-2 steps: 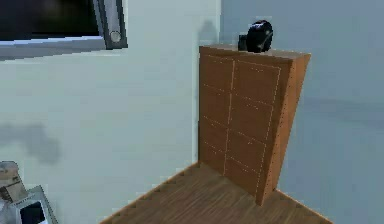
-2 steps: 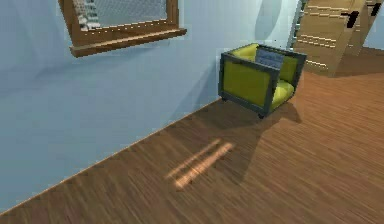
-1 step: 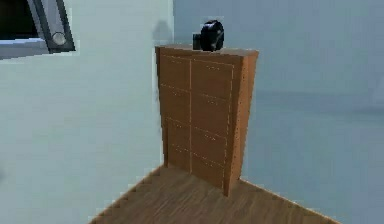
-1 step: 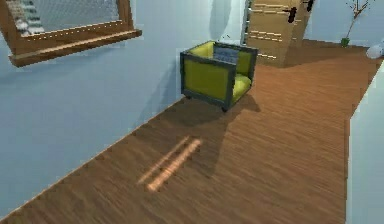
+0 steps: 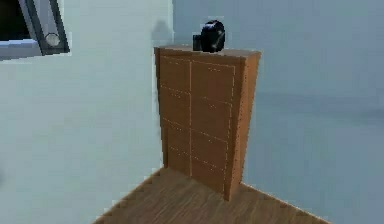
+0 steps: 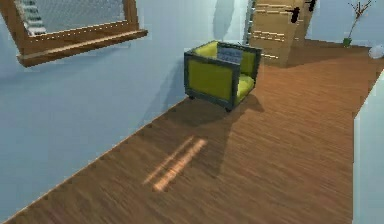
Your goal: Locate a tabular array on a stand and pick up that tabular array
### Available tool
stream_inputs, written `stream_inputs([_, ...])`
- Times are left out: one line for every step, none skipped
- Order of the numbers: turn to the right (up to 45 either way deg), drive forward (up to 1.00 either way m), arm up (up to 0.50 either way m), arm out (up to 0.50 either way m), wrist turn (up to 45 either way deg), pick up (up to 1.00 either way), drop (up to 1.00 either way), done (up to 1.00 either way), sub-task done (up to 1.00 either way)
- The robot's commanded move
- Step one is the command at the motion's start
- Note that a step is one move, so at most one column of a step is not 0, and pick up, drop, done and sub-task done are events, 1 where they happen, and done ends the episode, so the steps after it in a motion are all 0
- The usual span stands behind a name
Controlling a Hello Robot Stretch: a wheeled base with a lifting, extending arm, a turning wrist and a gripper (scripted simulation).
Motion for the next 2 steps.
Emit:
stream_inputs([-45.0,0.0,0.0,0.0,0.0,0.0,0.0,0.0,0.0])
stream_inputs([3.0,0.0,0.0,0.0,0.0,0.0,0.0,0.0,0.0])
